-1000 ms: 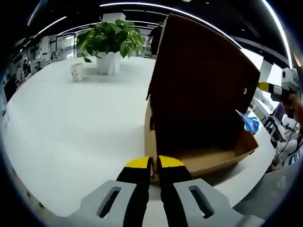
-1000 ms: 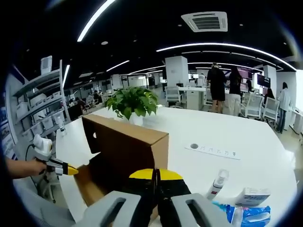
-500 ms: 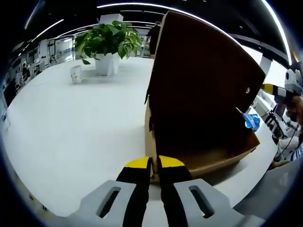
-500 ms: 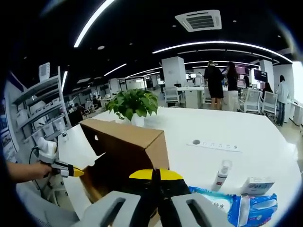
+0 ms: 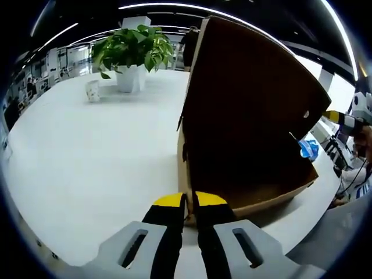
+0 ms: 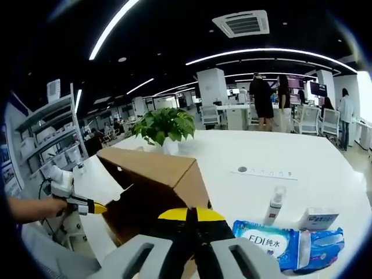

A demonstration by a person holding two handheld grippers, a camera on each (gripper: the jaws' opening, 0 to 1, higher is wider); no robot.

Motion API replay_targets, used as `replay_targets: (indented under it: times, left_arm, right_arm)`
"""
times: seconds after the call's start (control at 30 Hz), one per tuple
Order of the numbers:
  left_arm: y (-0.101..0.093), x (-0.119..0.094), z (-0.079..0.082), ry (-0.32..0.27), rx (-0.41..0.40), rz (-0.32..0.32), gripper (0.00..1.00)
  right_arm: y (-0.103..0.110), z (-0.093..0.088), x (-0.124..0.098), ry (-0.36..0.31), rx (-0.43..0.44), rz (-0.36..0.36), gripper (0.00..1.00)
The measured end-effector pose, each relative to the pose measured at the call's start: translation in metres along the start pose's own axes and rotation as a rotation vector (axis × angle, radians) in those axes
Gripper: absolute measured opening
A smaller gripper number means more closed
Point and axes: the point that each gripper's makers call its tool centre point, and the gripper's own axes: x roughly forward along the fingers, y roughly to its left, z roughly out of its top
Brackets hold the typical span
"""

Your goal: Operate the shoe box by opening the lid, removing the specified soft item, and placing it in the target area until the item is outside and the box remains undamaged.

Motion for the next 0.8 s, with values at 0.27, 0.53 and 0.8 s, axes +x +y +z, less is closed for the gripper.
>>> replay_targets:
  times: [0.27,0.53,0.8]
  left_arm:
    - [-0.001,-0.003,0.004,-0.010,0.020,0.002,0.04]
    - [-0.006,-0.013,0.032,-0.081,0.033,-0.004,0.04]
    - [-0.015,-0.017,0.054,-0.123,0.060,-0.022,0.04]
  right_arm:
    - [0.004,-0.009,-0.004,0.005,0.007,-0.003,0.00]
    - [0.006,-0.017,-0.007,0.014,0.014,-0.003,0.00]
    - [0.010,-0.028,-0.011,0.026,0.029,0.001,0.00]
